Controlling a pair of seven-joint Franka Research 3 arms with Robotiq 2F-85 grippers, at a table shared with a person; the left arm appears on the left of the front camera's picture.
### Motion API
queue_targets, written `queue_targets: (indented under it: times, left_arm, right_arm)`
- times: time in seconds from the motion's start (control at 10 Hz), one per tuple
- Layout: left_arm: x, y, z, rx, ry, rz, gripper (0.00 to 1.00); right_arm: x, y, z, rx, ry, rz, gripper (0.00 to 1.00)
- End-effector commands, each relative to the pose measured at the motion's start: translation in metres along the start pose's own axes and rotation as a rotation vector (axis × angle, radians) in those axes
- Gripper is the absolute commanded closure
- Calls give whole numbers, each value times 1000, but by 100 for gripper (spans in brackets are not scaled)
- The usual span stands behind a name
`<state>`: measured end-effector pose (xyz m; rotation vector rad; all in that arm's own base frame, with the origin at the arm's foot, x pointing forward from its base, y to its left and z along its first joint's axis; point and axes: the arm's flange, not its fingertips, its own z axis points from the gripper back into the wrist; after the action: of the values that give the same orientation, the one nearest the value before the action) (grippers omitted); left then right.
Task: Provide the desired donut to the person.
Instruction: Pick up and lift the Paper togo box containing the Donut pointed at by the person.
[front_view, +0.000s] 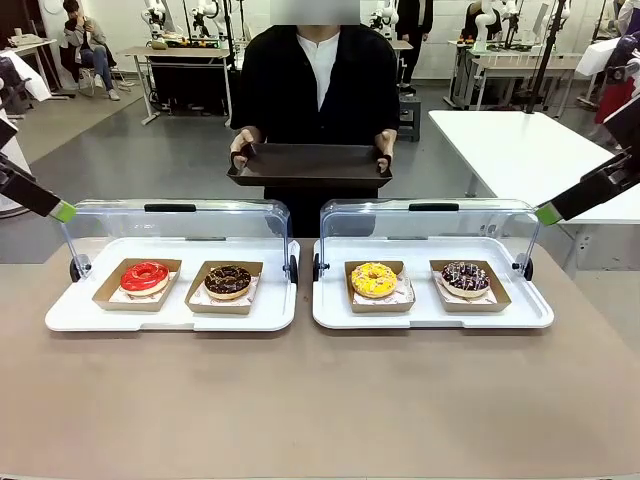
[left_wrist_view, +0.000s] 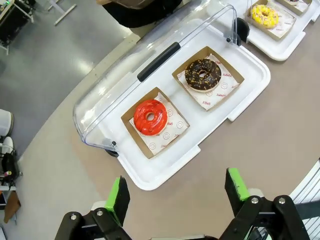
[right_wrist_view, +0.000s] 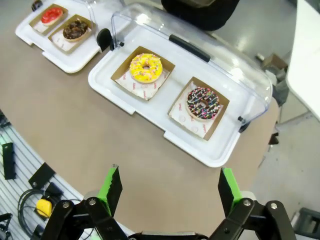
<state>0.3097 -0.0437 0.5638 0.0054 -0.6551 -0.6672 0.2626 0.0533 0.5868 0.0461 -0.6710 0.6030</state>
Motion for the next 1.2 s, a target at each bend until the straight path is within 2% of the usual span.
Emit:
queue_targets:
  times: [0.0, 0.2, 0.3, 0.5, 0.7, 0.9, 1.1]
  left_arm:
    - [2, 1, -11, -16, 2, 5, 0]
    - [0, 0, -5, -6, 9, -1, 0]
    - [8, 14, 6, -98, -10, 1, 0]
    - [27, 42, 24, -269, -52, -63, 0]
    - [39, 71, 41, -446, -147, -110, 0]
    - [33, 102, 42, -566, -237, -138, 0]
    - [12, 133, 21, -627, -312, -127, 0]
  right_arm:
    - [8, -2, -15, -2, -3, 2, 0]
    - [2, -1, -5, -1, 3, -1, 0]
    - [10, -16, 4, 173, -40, 20, 0]
    - [22, -50, 18, 415, -142, 58, 0]
    - [30, -87, 34, 644, -305, 111, 0]
    - [29, -120, 34, 731, -404, 112, 0]
    - [20, -144, 19, 779, -455, 118, 0]
